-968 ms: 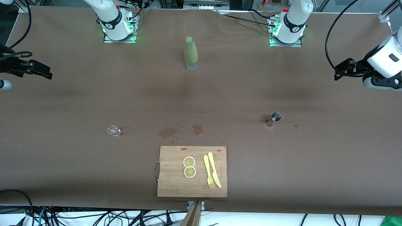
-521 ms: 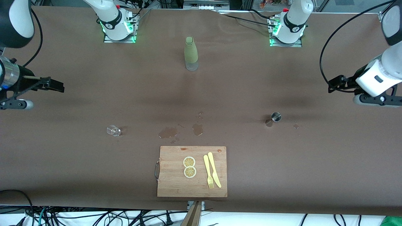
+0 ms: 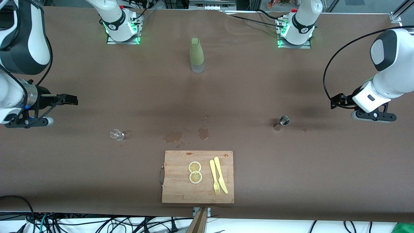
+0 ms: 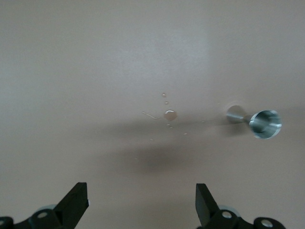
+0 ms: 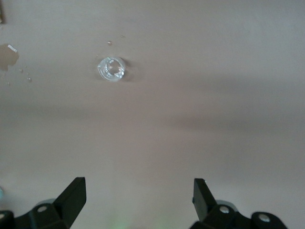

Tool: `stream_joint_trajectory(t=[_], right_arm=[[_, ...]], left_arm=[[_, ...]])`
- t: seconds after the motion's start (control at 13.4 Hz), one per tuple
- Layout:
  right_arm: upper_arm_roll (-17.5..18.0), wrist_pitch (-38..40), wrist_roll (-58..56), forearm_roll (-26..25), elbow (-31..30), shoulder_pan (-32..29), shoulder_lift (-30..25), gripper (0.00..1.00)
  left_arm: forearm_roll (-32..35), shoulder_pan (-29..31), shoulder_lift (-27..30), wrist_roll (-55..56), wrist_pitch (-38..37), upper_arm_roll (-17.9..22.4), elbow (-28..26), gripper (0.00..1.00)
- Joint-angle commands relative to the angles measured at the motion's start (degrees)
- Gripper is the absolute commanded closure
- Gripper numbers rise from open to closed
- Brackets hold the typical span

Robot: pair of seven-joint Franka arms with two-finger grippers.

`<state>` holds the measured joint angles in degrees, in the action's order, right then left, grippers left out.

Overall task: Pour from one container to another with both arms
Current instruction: 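Lower the right gripper to the glass cup while the left gripper lowers to the jigger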

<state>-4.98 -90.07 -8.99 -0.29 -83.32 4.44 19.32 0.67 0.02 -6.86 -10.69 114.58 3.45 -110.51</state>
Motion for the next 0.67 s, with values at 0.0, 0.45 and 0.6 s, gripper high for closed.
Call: stream_joint_trajectory(t=[0.0,0.45,0.6], right_arm=[[-0.03,-5.35,-16.34,1.60,-0.36,-3.46,3.17,0.00],[-0.03,-14.06,-45.45,17.30,-1.15,-9.26,11.87,0.00],[-0.03,-16.44,-56.43,22.94,-1.15,-11.28,15.03,0.00]], left_arm=[[-2.92,3.48,-2.27,-11.06,2.66,-0.28,-0.67,0.00],[-15.67,10.68,-10.35,-42.51,5.04,-0.28,0.20,0.00],[-22.86,12.10,-14.21,-54.99,5.13,-0.28,1.51,0.00]])
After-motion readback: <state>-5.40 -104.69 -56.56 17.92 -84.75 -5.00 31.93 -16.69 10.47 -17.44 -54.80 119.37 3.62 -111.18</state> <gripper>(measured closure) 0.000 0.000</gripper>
